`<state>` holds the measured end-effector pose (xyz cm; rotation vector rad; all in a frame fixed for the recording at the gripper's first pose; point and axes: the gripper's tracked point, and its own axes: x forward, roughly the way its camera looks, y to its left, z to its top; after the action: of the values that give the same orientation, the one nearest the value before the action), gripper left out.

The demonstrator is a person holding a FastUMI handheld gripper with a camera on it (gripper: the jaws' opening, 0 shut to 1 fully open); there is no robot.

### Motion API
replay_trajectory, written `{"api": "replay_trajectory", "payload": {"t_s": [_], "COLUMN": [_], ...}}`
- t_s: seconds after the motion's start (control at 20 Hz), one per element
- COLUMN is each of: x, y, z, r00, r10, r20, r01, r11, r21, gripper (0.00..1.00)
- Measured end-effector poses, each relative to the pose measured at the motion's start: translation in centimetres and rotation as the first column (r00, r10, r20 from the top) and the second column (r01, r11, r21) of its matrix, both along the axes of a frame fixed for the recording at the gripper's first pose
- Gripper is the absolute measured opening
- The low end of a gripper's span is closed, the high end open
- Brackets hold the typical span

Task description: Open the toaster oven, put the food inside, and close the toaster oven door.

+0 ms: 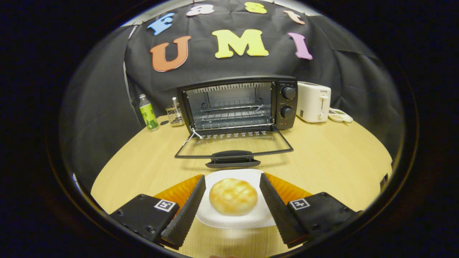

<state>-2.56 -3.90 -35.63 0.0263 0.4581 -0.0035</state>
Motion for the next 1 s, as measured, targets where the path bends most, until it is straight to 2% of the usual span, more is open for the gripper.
{"api": "replay_trajectory", "payload": {"t_s": [0.25, 0.45, 0.85, 1.0], "x": [-1.2, -1.4, -1.1, -1.0], "y": [-0.1, -0.2, 0.4, 0.6], "z": [-2.8, -3.3, -4.4, -4.7], "r00": [1.000, 0.999, 0.997, 0.996], "r10": [-0.004, -0.049, -0.041, -0.030], "r20": [0.014, 0.001, -0.059, -0.081], "r01": [0.004, 0.049, 0.041, 0.030], "r11": [1.000, 0.999, 0.999, 1.000], "r21": [-0.021, 0.010, -0.006, -0.002], "gripper": [1.00, 0.99, 0.99, 0.96]}}
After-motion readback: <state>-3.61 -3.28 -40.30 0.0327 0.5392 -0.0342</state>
